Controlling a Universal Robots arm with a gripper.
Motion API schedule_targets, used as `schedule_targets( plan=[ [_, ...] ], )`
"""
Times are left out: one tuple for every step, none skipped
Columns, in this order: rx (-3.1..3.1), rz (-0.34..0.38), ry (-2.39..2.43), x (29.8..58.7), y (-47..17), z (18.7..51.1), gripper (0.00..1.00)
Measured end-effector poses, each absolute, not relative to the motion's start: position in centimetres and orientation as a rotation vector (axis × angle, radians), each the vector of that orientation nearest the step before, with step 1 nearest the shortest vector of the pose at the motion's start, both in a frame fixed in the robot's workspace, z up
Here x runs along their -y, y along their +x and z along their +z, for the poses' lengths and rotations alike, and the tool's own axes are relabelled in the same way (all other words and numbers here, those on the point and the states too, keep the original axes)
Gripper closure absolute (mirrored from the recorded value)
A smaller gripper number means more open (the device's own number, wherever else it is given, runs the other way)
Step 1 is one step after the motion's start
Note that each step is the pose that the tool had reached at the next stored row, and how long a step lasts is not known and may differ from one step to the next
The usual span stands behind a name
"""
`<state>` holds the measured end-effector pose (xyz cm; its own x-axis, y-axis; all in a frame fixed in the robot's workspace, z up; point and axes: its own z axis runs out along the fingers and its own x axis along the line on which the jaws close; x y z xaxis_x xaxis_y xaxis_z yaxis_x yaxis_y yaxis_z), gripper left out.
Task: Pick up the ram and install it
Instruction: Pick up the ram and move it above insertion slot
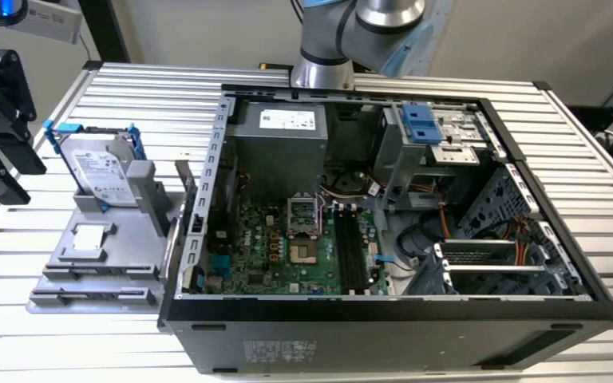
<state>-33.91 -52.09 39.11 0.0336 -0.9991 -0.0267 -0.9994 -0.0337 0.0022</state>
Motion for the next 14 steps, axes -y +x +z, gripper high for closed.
schedule_targets(
  plan=[
    [-2.171,0.032,-2.247,52.09,-33.91,39.11,0.00],
    [-2.171,0.032,-2.247,52.10,-33.91,39.10,0.00],
    [-2.170,0.032,-2.248,52.09,-33.91,39.11,0.00],
    [-2.170,0.032,-2.248,52.09,-33.91,39.11,0.00],
    [-2.169,0.032,-2.249,52.10,-33.91,39.10,0.00],
    [-2.169,0.032,-2.249,52.09,-33.91,39.10,0.00],
    [-2.168,0.032,-2.250,52.10,-33.91,39.11,0.00],
    [-2.168,0.032,-2.250,52.09,-33.91,39.11,0.00],
    [-2.167,0.032,-2.251,52.10,-33.91,39.10,0.00],
    [-2.167,0.032,-2.251,52.09,-33.91,39.08,0.00],
    [-2.167,0.032,-2.251,52.09,-33.90,38.98,0.00],
    [-2.167,0.032,-2.251,52.09,-33.91,38.82,0.00],
    [-2.167,0.032,-2.250,52.09,-33.91,38.63,0.00],
    [-2.167,0.032,-2.251,52.10,-33.90,38.46,0.00]
  ],
)
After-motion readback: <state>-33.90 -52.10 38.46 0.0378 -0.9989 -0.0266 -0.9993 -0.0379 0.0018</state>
